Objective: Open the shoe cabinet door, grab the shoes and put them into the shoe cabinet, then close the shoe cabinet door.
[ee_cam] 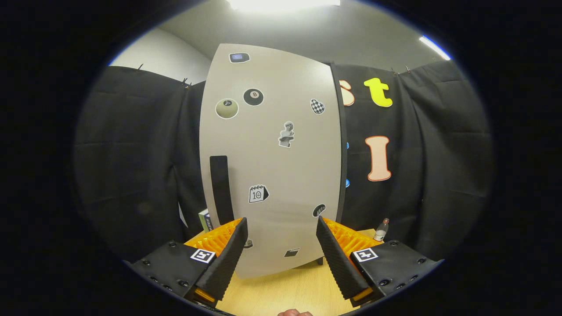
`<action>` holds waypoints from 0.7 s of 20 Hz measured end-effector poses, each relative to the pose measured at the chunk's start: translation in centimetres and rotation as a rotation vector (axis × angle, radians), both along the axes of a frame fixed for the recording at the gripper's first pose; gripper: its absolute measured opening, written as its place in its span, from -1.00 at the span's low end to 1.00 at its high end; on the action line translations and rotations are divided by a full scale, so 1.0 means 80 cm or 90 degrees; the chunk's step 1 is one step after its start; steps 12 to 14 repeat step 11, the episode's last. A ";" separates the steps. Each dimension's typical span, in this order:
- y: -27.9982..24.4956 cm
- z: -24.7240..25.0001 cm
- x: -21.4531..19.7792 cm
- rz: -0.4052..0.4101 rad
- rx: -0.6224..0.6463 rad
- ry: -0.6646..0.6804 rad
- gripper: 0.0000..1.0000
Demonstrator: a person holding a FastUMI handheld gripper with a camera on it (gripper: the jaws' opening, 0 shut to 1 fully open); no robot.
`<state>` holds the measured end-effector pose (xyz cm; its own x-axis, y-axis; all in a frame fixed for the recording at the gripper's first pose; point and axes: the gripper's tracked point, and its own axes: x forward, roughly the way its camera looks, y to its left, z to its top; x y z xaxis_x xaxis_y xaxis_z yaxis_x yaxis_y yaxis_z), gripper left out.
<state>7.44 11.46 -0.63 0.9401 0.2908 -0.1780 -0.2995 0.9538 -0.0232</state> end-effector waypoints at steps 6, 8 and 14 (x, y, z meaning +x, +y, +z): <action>-0.012 0.025 -0.012 -0.014 0.005 -0.040 0.96; -0.018 0.031 -0.011 -0.020 0.005 -0.047 0.96; -0.024 0.037 -0.013 -0.027 0.015 -0.051 0.96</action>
